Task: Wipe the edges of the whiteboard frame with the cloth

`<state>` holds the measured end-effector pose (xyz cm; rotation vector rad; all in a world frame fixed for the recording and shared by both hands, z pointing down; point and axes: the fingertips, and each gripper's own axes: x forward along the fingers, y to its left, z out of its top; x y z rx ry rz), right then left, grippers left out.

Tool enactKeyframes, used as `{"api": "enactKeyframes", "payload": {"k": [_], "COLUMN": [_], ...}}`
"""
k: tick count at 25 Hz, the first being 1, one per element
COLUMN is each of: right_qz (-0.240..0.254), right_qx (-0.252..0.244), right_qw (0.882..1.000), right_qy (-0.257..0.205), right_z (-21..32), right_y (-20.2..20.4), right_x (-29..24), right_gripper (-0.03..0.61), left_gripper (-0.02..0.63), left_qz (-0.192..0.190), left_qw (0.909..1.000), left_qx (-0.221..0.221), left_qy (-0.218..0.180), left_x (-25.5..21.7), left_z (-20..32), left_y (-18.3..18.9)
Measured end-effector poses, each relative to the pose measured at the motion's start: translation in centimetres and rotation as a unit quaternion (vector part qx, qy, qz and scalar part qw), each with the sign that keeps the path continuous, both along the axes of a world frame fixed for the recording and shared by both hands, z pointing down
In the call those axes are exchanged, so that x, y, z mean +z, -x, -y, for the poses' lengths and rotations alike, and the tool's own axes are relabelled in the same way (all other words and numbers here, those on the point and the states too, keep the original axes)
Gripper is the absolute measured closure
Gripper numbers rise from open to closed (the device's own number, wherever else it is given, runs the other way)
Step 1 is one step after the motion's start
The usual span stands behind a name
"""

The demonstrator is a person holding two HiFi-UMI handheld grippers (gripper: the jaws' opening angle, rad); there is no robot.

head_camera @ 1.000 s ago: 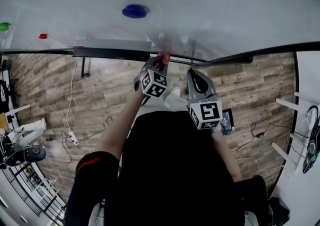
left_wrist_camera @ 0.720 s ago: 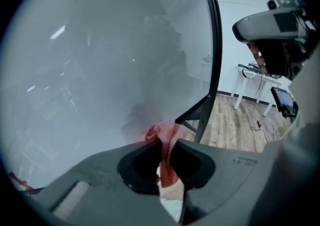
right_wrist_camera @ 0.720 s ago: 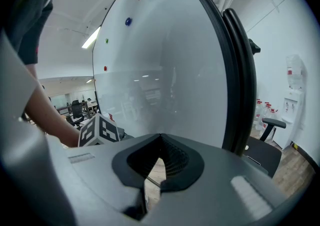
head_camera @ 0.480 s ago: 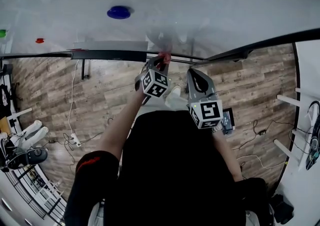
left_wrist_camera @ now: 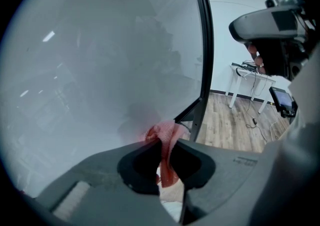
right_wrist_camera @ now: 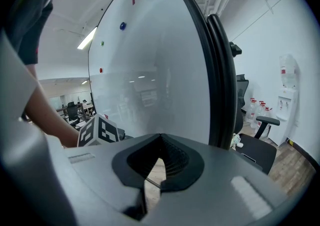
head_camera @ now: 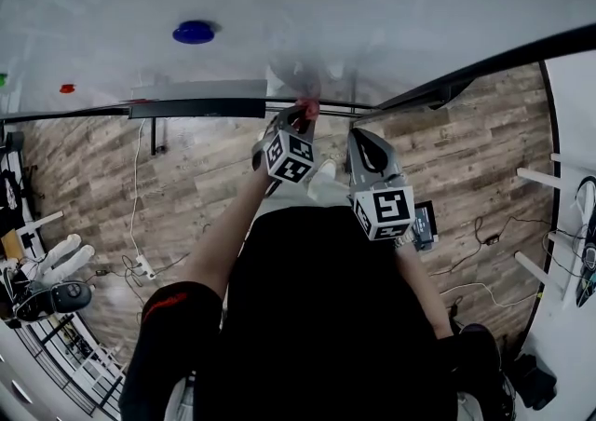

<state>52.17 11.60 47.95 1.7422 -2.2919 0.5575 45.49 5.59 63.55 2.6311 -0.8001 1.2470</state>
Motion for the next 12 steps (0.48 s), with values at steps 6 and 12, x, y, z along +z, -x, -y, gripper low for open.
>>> {"api": "enactKeyframes", "payload": {"k": [6, 12], "right_qz": [-0.002, -0.002], "right_qx": [0.014, 0.029], "right_qw": [1.000, 1.000], "right_qy": [0.001, 0.001], "right_z": [-0.5, -1.3], "right_y": [-0.8, -2.3], "right_x": [0.1, 0.0], "right_gripper": [0.577, 0.577], "left_gripper": [0.566, 0.566], "left_qz": [-0.002, 0.003], "left_qw": [0.9999, 0.9996], "left_qx": [0.015, 0.027], "left_qy": [0.001, -0.002], "left_x": [0.1, -0.1], "left_z": [-0.5, -1.1], "left_y": [-1.1, -2.7]}}
